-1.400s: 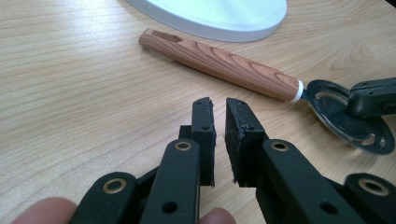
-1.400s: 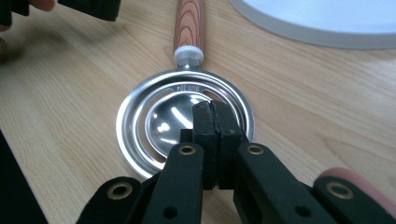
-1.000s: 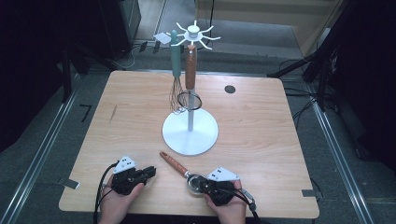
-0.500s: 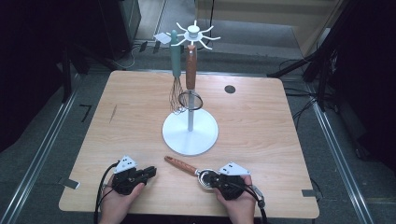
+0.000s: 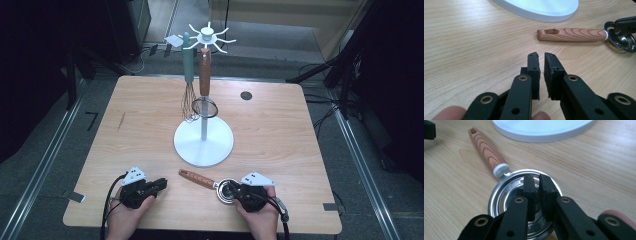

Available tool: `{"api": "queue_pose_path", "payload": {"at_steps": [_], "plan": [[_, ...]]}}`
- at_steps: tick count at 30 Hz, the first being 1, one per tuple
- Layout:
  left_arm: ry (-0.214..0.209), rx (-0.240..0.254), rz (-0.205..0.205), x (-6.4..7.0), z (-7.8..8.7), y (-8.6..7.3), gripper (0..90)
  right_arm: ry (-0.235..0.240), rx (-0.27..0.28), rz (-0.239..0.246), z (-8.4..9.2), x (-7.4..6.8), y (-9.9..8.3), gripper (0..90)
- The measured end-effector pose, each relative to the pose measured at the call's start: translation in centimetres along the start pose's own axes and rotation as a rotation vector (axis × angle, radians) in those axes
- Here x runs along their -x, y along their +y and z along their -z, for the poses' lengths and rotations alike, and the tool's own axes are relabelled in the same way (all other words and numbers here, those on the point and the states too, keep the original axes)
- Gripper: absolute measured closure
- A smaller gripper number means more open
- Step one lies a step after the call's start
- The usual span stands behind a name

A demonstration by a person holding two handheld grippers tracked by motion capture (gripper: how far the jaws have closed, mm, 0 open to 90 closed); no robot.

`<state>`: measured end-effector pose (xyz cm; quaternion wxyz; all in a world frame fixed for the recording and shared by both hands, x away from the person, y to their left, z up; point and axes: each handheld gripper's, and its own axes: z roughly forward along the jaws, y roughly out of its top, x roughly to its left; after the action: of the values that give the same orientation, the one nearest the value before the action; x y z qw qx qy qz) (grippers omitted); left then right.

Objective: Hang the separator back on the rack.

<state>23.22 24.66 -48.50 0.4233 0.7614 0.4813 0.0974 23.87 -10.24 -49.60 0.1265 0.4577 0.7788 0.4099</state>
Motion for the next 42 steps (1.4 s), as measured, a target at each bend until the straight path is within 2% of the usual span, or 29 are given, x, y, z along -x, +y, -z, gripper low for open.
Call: {"api": "queue_pose_path", "payload": {"at_steps": [5,9,14,16,19,21,22,26,31,34,38,40,42], "plan": [[0.001,0.002,0.005,0.0,0.1,0.0,83.3,0.014,0.013,0.047,0.5,0.3,0.6,81.5],[0.003,0.003,0.004,-0.1,0.1,0.0,83.4,0.041,0.033,0.049,1.0,1.0,1.3,77.9],[0.007,0.011,0.012,-0.4,0.3,0.0,83.3,0.093,0.026,0.083,1.3,1.4,2.3,71.9],[0.010,0.015,0.015,-0.7,0.5,0.0,83.2,0.098,0.016,0.112,1.3,1.4,2.7,71.3],[0.017,0.026,0.026,-1.3,0.9,-0.1,83.4,0.135,-0.032,0.124,1.0,1.3,3.5,69.1],[0.026,0.031,0.036,-1.9,1.1,-0.1,83.3,0.147,-0.054,0.166,0.8,1.0,3.9,67.7],[0.029,0.037,0.045,-2.2,1.2,-0.1,83.1,0.146,-0.077,0.207,0.6,0.7,4.2,67.0],[0.054,0.058,0.057,-3.3,1.9,-0.1,81.2,0.154,-0.131,0.289,0.1,0.0,4.9,65.3],[0.075,0.080,0.078,-4.6,2.6,-0.2,76.1,0.196,-0.166,0.283,-0.5,-0.2,6.0,59.7],[0.095,0.097,0.093,-5.4,3.1,-0.3,74.1,0.213,-0.177,0.300,-0.8,-0.3,6.5,60.4],[0.116,0.105,0.089,-6.2,3.6,-0.4,71.2,0.223,-0.228,0.340,-1.1,-0.7,7.1,61.4],[0.137,0.108,0.081,-6.6,3.8,-0.5,69.6,0.224,-0.245,0.331,-1.3,-0.9,7.5,62.1],[0.146,0.111,0.080,-6.9,3.8,-0.6,68.7,0.230,-0.252,0.345,-1.3,-0.9,7.8,64.1]]}}
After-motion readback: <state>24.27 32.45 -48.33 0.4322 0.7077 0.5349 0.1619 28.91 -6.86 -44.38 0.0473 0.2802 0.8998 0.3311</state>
